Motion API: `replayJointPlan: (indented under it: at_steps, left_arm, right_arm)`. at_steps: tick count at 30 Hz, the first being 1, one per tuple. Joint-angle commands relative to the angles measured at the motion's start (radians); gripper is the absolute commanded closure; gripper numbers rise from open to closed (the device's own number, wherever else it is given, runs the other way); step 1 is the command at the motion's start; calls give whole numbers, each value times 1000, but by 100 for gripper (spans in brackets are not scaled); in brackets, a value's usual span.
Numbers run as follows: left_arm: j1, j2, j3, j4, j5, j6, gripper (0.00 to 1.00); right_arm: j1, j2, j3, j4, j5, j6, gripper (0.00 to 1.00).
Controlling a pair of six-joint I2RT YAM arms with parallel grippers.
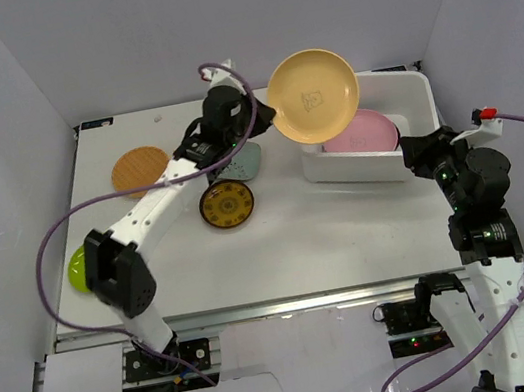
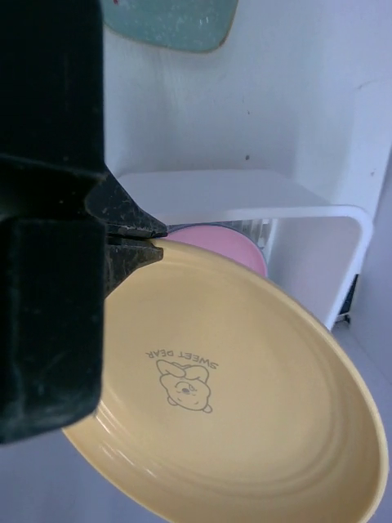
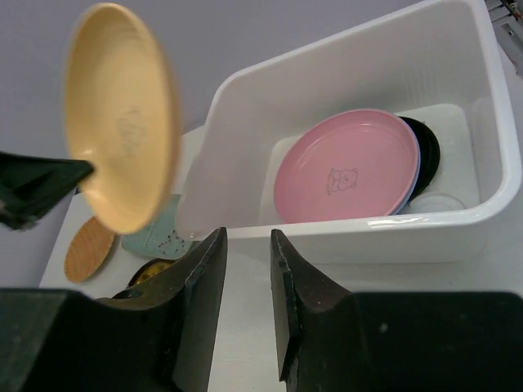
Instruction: Place the plates into the plastic bin on the countertop
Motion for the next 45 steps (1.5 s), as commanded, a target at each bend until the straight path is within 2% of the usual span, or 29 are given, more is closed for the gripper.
replayJointPlan:
  at_steps: [1,4,5,8,9,11,13,17,18,20,21,22,23,25,26,28,29,31,32,36,39,45]
  left_arm:
    - [-31,168,171,-31,66,-6,100]
    - [-57,268,265,-40,71,-12,100]
    - [-71,335,335,-44,77,-6,96]
    - [-88,458,484,-63,147,5,64]
    - [-91,480,515,-66,159,8,40]
    - [-95,512,581,-84,175,15,22]
    - [-94,495,589,-95,155,44,11]
    - [-60,348,453,-74,16,103,10]
    - [-43,257,338,-57,9,101,10]
    - [30,158,212,0,9,77,11]
    - [62,53,69,20,12,40,12]
    - [130,0,-6,64,17,17,12]
    - [167,-52,-81,83,25,-9,12]
    - [280,-191,-283,121,46,-76,12]
    - [309,-231,-340,126,52,-93,13]
    - [401,-331,-487,129,69,-129,13]
    - [429,-357,-531,130,75,-138,14]
    - [521,-416,-635,127,91,-156,14]
    - [552,-431,-666,129,132,-166,14]
    - [726,-471,-775,147,195,-181,14]
    - [794,-460,-813,155,210,-176,14]
    - [868,-396,-852,209,213,-199,14]
  right_arm:
    - [-3,-29,-5,0,-48,18,66]
    - [-1,-52,-25,12,-97,31,65]
    - [-1,-53,-31,14,-138,32,64]
    - [0,-52,-49,27,-224,43,61]
    - [3,-50,-66,39,-238,46,60]
    - [7,-46,-75,46,-264,46,59]
    - [11,-31,-89,70,-284,46,57]
    - [65,31,-103,109,-321,41,53]
    - [120,54,-108,118,-304,41,52]
    - [212,77,-118,150,-206,38,50]
    - [328,100,-120,159,-157,38,50]
    - [391,112,-118,190,-55,43,49]
    - [507,140,-120,208,-8,50,49]
    - [613,181,-123,268,137,61,49]
    - [720,236,-118,312,185,58,49]
    - [827,302,-100,342,362,46,48]
    - [920,371,-88,380,414,44,47]
    - [994,442,-97,461,556,57,42]
    - [1034,518,-120,557,573,87,41]
    - [1044,738,-115,697,571,232,32]
    - [1047,874,-103,791,560,341,32]
    - [1019,1104,29,758,537,478,33]
